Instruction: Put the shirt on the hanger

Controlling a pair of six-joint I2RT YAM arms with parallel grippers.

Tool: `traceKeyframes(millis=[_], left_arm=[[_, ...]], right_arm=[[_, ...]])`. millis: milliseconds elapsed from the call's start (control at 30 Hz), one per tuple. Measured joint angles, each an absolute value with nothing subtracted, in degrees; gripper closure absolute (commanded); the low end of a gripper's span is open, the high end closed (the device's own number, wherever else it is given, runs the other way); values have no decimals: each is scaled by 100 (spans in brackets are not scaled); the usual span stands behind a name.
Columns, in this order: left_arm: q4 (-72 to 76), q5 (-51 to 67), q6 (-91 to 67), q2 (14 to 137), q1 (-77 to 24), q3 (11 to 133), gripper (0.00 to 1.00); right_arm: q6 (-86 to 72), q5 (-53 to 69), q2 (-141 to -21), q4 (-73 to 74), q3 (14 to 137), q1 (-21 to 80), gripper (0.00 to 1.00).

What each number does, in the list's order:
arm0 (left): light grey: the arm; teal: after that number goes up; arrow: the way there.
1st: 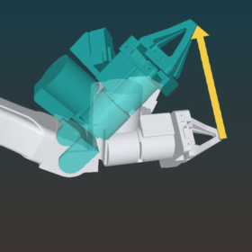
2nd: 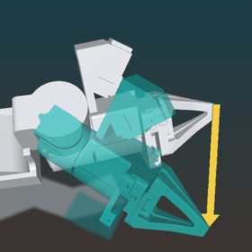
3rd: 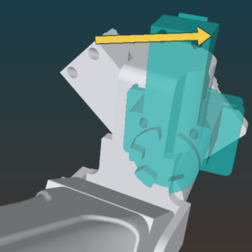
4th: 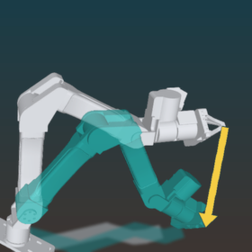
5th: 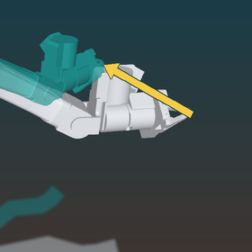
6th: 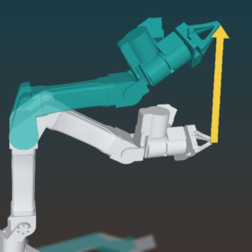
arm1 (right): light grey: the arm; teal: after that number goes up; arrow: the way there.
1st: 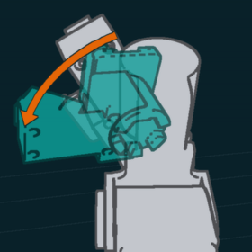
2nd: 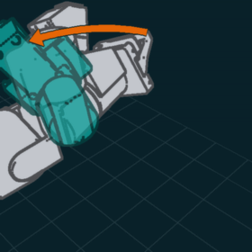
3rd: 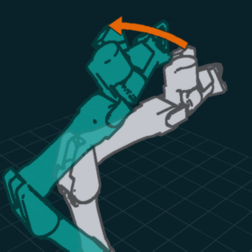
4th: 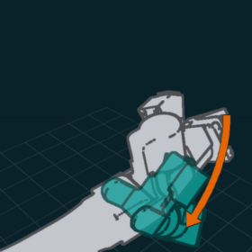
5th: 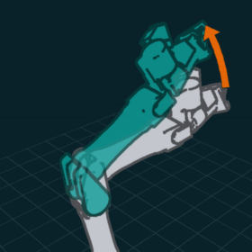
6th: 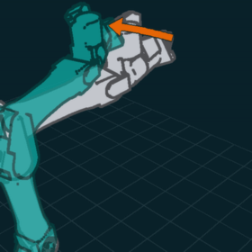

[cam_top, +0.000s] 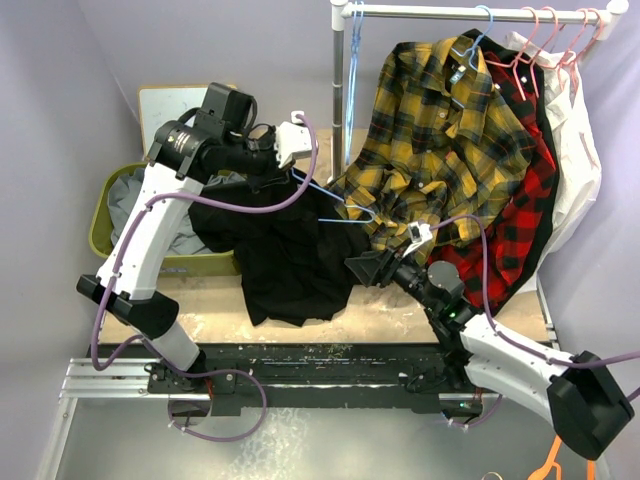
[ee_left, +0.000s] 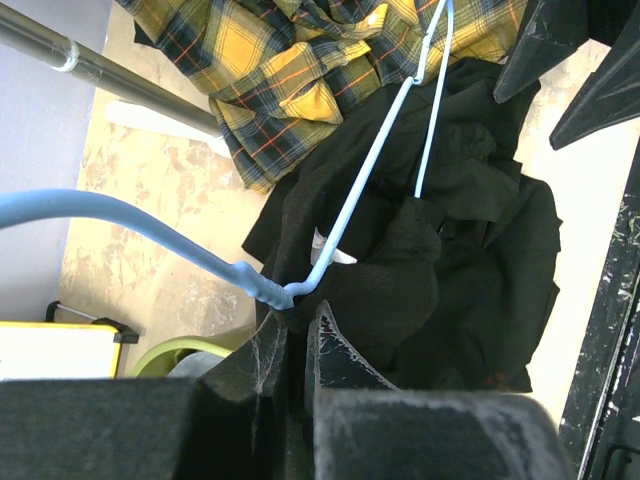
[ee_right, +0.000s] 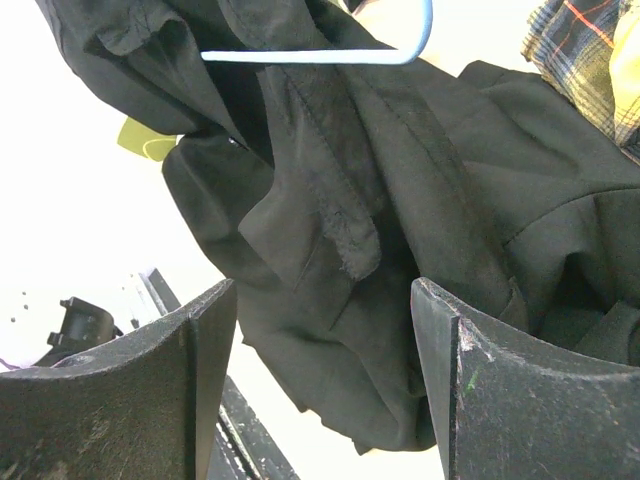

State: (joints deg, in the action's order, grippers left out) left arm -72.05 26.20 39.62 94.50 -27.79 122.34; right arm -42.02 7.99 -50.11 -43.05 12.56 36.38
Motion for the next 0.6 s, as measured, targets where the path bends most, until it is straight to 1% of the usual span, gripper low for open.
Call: traceKeyframes(millis=[200, 433, 600], left_arm=[[-7205, 2641, 3962, 9424, -2779, 12199, 100], [-7203, 2652, 3962, 9417, -2777, 12193, 100], [-7201, 2650, 3962, 9371, -2777, 12099, 100]], right_arm=[[-4174, 775, -5299, -4504, 1260, 3638, 29], [-4139, 718, -6075, -4919, 1363, 3638, 38], [-4143, 784, -6477, -5240, 1485, 3638, 48]])
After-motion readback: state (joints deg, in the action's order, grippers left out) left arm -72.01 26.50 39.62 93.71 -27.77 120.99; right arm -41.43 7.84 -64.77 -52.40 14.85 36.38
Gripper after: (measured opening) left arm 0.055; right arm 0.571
